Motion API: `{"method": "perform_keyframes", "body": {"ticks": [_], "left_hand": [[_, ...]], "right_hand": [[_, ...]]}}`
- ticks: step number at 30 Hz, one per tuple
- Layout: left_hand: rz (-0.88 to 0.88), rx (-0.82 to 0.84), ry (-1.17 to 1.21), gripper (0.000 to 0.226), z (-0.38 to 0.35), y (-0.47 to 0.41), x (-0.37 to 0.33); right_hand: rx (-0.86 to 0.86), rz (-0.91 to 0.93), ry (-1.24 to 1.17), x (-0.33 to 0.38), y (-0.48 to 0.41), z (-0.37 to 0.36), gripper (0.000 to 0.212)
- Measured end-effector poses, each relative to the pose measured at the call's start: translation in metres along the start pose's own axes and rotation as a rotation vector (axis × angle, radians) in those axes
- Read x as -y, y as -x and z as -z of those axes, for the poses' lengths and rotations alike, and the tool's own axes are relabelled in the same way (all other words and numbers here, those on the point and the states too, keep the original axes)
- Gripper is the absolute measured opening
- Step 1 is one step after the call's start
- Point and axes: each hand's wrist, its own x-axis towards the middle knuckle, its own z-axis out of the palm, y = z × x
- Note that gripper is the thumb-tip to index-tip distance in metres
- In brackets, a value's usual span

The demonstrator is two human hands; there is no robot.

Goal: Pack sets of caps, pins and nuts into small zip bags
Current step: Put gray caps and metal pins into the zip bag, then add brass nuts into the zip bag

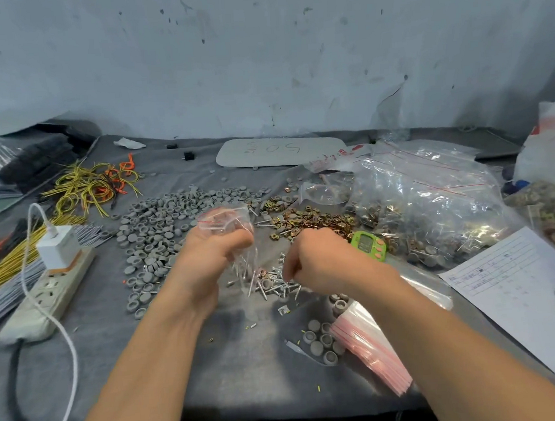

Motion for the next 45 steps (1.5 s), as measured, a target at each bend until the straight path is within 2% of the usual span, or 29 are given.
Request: {"method": "perform_keyframes", "body": {"ticks": [4,6,10,13,14,16,18,22,25,28,33,35,38,40,43,45], "left_hand": [[0.085,0.032,0.134,0.018,0.004,0.000,-0.005],[0.117,0.049,0.188,0.023,0.006,-0.002,-0.005],[0.143,0.075,0.354,0.018,0.009,-0.004,-0.008],[0.160,0.057,0.431,0.030,0.008,-0.003,-0.011],[0.162,0.054,0.446,0.031,0.007,-0.003,-0.011],[0.165,0.059,0.479,0.032,0.005,-0.001,-0.012],[0.163,0.067,0.489,0.034,0.004,0.001,-0.014],[0.141,0.083,0.416,0.029,0.003,0.007,-0.017],[0.162,0.072,0.374,0.023,0.002,0.007,-0.017],[0.180,0.045,0.406,0.031,0.003,0.004,-0.016],[0.188,0.036,0.411,0.032,0.005,0.002,-0.015],[0.180,0.015,0.353,0.026,0.005,0.001,-0.014],[0.106,-0.029,0.173,0.025,0.003,0.001,-0.011],[0.030,-0.090,-0.023,0.029,0.000,0.000,-0.006],[-0.038,-0.171,-0.301,0.033,-0.005,0.000,0.004],[-0.091,-0.180,-0.526,0.038,-0.010,0.002,0.009]], "right_hand": [[0.085,0.030,0.093,0.000,0.001,-0.008,0.035],[0.075,0.026,0.098,-0.001,0.002,-0.011,0.032],[-0.001,0.045,0.147,0.006,0.008,-0.017,0.022],[-0.022,0.066,0.230,0.011,0.012,-0.017,0.017],[-0.023,0.059,0.262,0.012,0.013,-0.017,0.017],[-0.035,0.043,0.300,0.012,0.014,-0.018,0.031],[-0.052,0.027,0.308,0.011,0.013,-0.020,0.035],[-0.041,0.005,0.278,0.006,0.011,-0.019,0.021],[-0.052,0.020,0.309,0.008,0.013,-0.019,0.028],[-0.104,0.048,0.339,0.014,0.014,-0.020,0.034],[-0.096,0.059,0.275,0.010,0.009,-0.023,0.030],[-0.106,0.044,0.195,0.009,0.008,-0.023,0.020],[-0.187,-0.027,-0.058,0.005,0.006,-0.010,0.020],[-0.324,-0.068,-0.338,0.001,0.009,0.005,0.020],[-0.550,-0.034,-0.811,0.000,0.020,0.025,0.019],[-0.585,0.017,-1.005,0.005,0.025,0.033,0.013]]}}
